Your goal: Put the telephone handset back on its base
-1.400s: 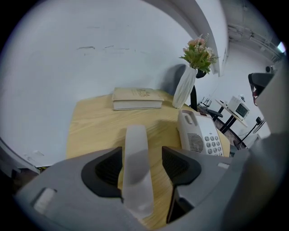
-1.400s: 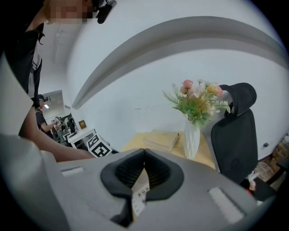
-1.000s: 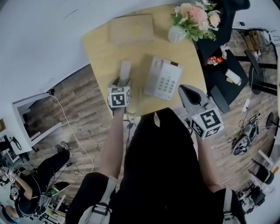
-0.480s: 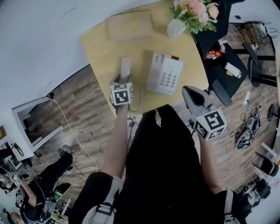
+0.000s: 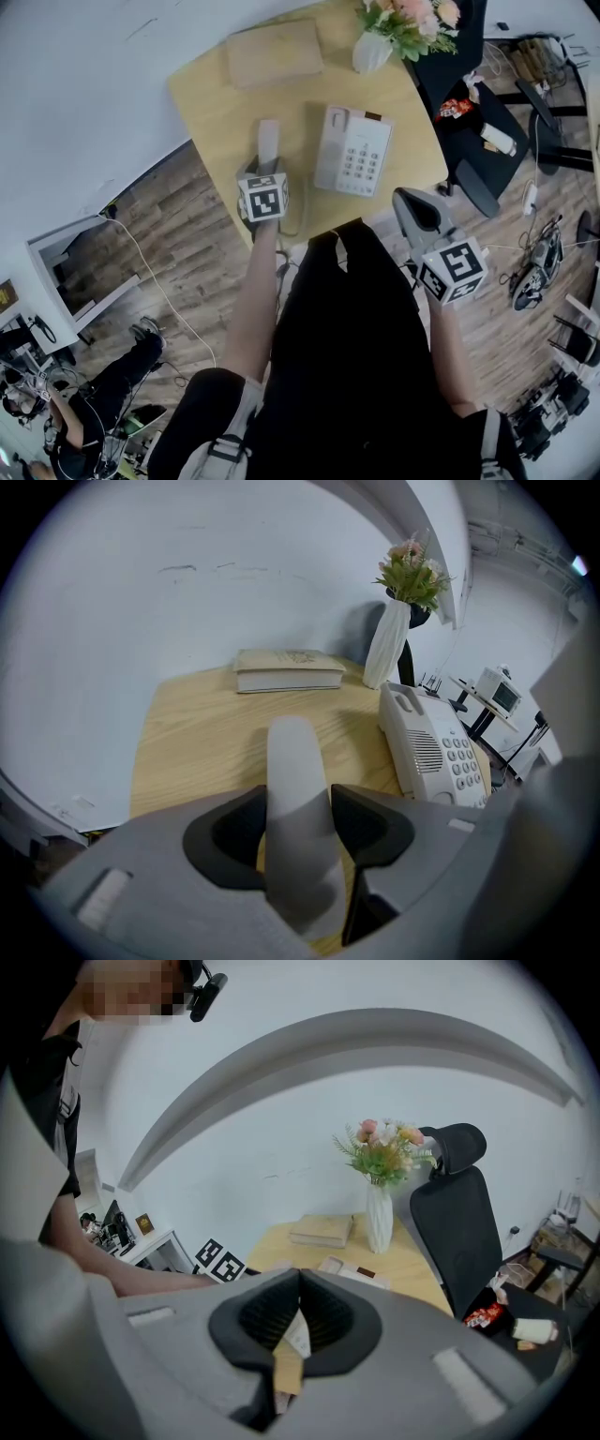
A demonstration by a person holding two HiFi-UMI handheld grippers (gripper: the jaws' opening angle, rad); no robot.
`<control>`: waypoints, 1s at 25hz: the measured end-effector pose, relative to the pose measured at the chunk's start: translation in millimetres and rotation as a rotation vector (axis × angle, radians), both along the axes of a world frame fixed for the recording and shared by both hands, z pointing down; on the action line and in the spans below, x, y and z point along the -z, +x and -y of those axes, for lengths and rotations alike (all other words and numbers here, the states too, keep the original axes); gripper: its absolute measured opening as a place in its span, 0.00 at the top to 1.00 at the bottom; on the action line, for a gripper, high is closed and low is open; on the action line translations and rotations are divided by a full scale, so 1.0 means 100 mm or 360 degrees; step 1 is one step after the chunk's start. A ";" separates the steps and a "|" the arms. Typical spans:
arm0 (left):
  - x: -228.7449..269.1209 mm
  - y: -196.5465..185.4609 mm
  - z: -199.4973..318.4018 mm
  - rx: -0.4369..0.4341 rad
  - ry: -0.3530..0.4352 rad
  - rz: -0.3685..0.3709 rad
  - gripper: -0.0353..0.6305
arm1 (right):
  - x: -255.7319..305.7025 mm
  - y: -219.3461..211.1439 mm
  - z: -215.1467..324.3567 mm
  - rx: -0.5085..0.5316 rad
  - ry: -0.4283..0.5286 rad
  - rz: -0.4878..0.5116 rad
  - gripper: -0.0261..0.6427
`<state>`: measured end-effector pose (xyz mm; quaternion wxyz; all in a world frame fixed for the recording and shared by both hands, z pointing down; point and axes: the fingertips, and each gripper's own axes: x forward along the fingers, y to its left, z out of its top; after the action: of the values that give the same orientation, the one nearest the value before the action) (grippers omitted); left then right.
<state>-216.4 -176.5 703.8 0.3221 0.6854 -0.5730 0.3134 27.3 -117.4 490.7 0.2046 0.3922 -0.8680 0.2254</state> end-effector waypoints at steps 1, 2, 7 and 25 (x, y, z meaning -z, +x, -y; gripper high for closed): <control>0.00 0.00 0.00 -0.0001 0.0001 -0.0001 0.61 | 0.00 0.00 -0.01 -0.0002 0.0002 0.0001 0.96; 0.01 0.00 0.00 -0.0005 0.0000 -0.0004 0.61 | 0.01 -0.01 -0.01 -0.0005 0.0003 0.0004 0.96; 0.02 0.03 0.00 -0.0035 -0.0009 -0.0038 0.61 | 0.00 -0.03 -0.01 -0.0019 0.0007 0.0021 0.96; 0.33 0.07 0.00 -0.0069 0.0027 -0.0084 0.62 | 0.15 -0.07 0.11 0.0013 0.0068 0.0091 0.96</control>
<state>-209.2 -176.4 670.4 0.3243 0.7083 -0.5521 0.2972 20.8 -128.0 476.0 0.1721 0.3862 -0.8798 0.2169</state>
